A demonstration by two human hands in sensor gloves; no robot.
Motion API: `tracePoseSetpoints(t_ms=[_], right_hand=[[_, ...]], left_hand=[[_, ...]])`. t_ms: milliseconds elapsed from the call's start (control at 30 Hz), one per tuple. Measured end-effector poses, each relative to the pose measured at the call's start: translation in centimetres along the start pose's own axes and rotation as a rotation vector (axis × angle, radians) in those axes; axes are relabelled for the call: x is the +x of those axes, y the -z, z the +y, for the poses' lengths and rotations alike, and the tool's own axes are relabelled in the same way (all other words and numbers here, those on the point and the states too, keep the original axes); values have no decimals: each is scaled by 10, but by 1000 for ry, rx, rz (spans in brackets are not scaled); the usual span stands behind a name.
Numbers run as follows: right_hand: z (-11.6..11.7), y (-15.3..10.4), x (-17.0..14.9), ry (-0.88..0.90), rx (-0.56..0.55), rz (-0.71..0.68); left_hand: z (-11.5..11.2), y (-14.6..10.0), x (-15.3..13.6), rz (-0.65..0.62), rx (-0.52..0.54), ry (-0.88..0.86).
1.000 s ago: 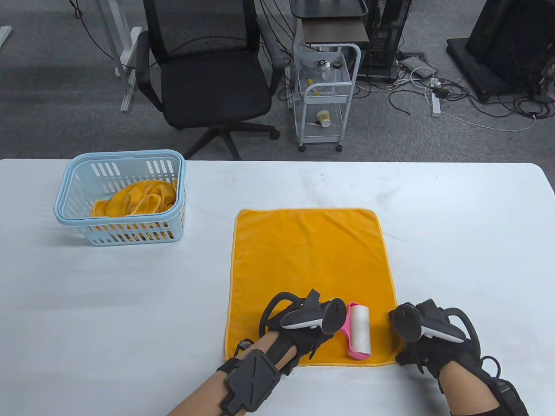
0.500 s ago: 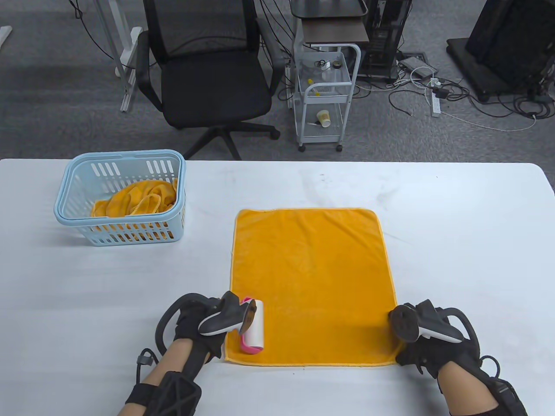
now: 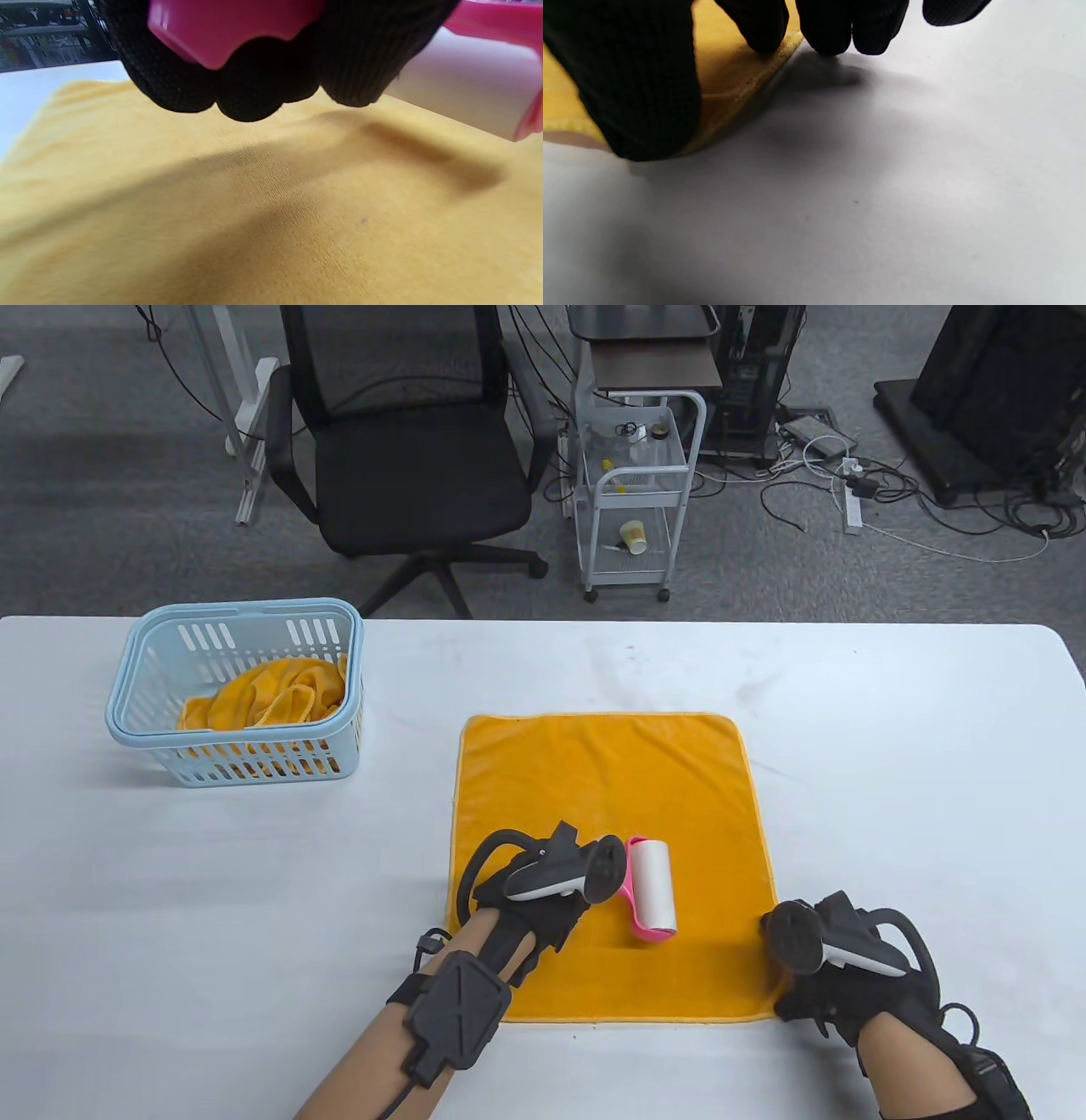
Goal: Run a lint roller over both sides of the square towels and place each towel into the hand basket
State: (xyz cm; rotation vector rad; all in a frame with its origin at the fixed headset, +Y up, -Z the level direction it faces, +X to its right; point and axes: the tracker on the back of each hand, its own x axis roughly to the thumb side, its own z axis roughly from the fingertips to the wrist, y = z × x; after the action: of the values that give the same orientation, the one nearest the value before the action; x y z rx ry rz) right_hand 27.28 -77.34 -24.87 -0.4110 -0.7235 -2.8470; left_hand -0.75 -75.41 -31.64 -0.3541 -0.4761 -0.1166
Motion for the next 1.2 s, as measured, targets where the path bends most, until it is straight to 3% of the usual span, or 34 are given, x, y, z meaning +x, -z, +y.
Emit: tracePoseSetpoints(t_ms=[133,433,500,633,700,800,900,1000,1133,1200], right_hand=[[0,0,0,1,0,-1],[0,1,0,-2,0,-3],[0,1,0,-3,0,-3],[1,1,0,-4,-1,-3],[1,1,-1,3,1,-3],[1,1,-1,7,1,-4],[1,1,-1,9,0,-4],[1,1,-1,11,1,-3],[1,1,-2,10,1,-3],[1,1,-2,10,1,-3]], left_hand=[[-5,-1,-22,82,-30,99],[-1,-46,-105,404,-161,445],[4,-51,-112,423,-164,482],[16,-46,-105,330,-62,211],[19,-28,-86,231,-18,24],[17,-1,-57,136,11,-71],[10,19,-40,110,16,-48],[4,29,-43,135,14,-30],[2,23,-66,261,-8,180],[5,13,-82,341,-16,365]])
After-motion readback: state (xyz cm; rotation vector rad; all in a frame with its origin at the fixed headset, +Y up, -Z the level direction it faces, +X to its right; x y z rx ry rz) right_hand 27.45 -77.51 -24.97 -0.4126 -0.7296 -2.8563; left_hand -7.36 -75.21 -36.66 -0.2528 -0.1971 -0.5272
